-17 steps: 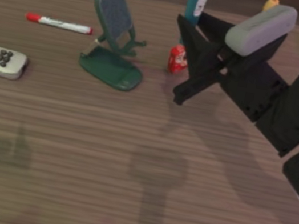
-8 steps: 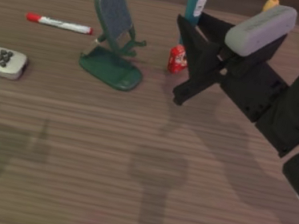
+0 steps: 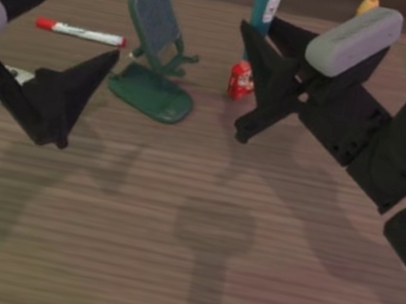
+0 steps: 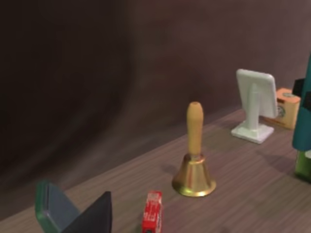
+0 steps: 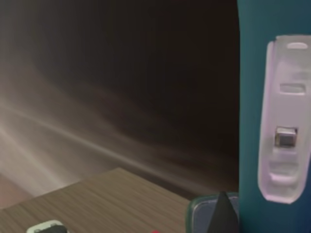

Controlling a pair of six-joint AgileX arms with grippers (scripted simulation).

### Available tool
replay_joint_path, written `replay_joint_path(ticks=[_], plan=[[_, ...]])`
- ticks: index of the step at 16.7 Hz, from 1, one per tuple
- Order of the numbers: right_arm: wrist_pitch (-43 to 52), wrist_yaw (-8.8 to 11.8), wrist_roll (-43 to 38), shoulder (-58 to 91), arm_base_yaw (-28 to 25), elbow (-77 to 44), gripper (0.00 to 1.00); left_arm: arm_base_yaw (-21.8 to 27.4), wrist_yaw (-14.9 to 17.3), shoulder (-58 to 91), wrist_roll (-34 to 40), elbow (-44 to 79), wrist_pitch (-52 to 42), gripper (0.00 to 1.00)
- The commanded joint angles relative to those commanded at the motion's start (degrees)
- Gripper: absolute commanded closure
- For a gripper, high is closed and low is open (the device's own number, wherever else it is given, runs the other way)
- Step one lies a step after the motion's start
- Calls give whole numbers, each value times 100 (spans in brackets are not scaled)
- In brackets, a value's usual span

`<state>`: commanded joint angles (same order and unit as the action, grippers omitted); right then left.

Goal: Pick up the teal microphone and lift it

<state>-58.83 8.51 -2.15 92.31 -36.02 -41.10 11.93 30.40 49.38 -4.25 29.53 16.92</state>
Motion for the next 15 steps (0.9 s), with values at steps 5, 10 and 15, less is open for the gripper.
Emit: replay_joint_path(ticks=[5,10,15], plan=[[0,0,0,0,0,0,100,408,1034,1658,-155,1028,601,0],[0,0,0,0,0,0,100,553,1403,2222,-223,1413,833,0],[0,0,0,0,0,0,100,590,1345,2295,-218,1467,847,0]])
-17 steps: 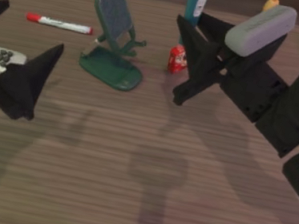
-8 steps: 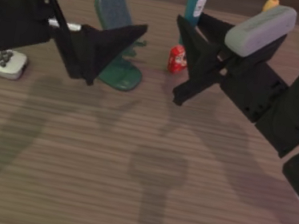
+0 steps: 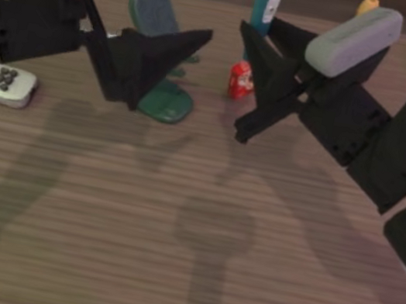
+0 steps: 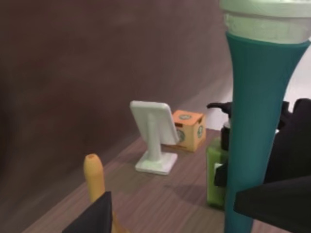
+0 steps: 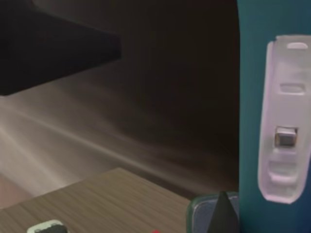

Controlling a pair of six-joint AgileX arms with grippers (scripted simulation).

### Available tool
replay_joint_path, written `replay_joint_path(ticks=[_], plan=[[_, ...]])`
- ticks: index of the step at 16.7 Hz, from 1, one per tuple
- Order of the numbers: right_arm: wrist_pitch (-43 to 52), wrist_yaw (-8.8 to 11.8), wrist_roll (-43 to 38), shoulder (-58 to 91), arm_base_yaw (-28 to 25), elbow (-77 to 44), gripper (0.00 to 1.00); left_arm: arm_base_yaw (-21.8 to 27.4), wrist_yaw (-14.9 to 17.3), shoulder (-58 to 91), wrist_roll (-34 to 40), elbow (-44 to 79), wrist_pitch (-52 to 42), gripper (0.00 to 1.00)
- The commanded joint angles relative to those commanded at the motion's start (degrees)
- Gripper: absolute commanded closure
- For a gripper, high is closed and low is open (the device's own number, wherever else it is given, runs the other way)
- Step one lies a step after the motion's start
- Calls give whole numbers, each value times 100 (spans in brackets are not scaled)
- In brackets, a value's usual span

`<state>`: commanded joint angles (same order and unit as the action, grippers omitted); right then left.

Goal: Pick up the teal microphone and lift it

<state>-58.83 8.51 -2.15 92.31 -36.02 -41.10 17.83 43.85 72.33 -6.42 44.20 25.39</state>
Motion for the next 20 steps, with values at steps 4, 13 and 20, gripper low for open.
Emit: replay_joint_path(ticks=[4,13,20], plan=[[0,0,0,0,0,0,100,459,-425,717,20,567,179,0],[0,0,0,0,0,0,100,1181,-1131,1778,52,1408,429,0],[0,0,0,0,0,0,100,1181,-1131,1778,52,1408,429,45]])
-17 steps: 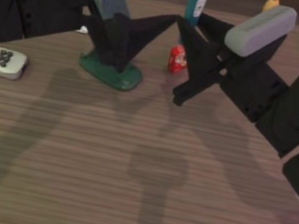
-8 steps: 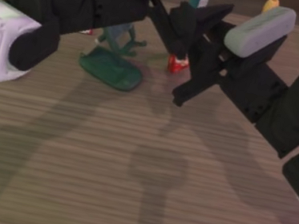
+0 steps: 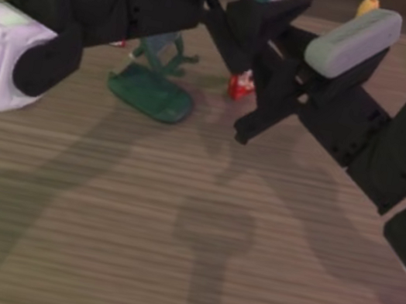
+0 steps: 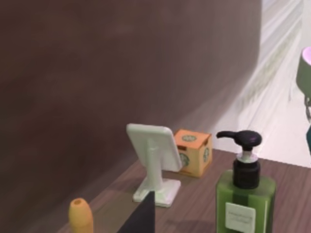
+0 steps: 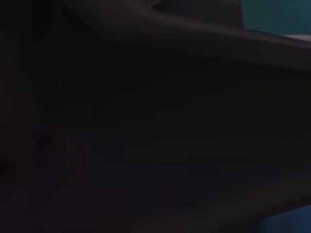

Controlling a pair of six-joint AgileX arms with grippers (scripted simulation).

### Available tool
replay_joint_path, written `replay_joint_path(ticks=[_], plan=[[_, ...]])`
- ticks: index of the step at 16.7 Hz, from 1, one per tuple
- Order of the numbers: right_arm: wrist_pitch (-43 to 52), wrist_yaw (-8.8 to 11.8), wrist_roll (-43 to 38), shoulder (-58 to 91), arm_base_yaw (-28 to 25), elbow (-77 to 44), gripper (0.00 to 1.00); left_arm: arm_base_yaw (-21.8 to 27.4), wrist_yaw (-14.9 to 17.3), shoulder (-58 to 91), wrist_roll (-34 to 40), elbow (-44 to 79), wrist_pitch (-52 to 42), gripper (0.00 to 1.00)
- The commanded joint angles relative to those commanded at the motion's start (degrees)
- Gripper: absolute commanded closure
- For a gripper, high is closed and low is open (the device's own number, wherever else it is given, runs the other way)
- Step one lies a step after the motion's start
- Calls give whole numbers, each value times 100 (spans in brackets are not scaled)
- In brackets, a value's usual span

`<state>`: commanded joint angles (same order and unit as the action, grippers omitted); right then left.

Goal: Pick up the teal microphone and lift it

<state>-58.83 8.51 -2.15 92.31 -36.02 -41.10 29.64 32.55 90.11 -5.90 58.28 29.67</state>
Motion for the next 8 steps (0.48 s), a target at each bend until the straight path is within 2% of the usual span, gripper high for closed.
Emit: replay_joint_path(ticks=[7,8], plan=[[0,0,0,0,0,0,100,0,0,0,0,0,0,98],[0,0,0,0,0,0,100,0,0,0,0,0,0,100]])
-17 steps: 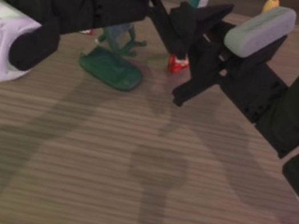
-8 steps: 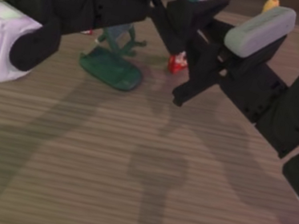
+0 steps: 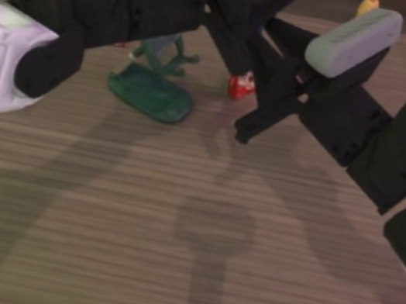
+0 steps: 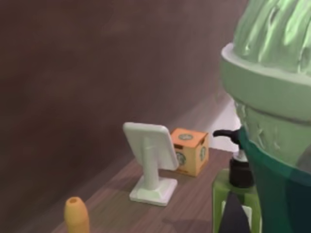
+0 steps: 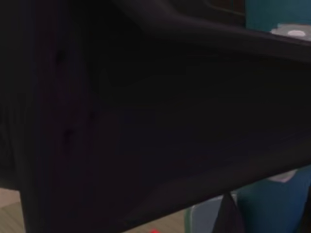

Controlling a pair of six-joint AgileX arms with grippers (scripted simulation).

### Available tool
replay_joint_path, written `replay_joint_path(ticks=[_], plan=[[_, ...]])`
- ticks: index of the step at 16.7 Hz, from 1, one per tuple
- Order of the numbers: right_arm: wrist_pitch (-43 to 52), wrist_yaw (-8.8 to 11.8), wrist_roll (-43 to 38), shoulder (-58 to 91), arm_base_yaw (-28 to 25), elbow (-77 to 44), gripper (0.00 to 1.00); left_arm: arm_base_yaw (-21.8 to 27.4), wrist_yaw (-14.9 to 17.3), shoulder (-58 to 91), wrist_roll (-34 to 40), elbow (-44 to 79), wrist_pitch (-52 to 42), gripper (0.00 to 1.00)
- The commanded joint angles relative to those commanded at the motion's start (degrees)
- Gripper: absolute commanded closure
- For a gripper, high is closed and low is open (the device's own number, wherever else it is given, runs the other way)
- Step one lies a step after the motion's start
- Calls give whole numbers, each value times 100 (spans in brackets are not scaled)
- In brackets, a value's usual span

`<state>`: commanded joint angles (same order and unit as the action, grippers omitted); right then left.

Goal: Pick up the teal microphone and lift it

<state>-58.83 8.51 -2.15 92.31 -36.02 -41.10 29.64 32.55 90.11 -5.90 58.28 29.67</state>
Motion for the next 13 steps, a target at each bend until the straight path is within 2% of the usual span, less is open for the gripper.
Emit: replay_joint_path(ticks=[8,13], plan=[[0,0,0,0,0,0,100,0,0,0,0,0,0,100],[0,0,0,0,0,0,62,0,0,0,0,0,0,100]])
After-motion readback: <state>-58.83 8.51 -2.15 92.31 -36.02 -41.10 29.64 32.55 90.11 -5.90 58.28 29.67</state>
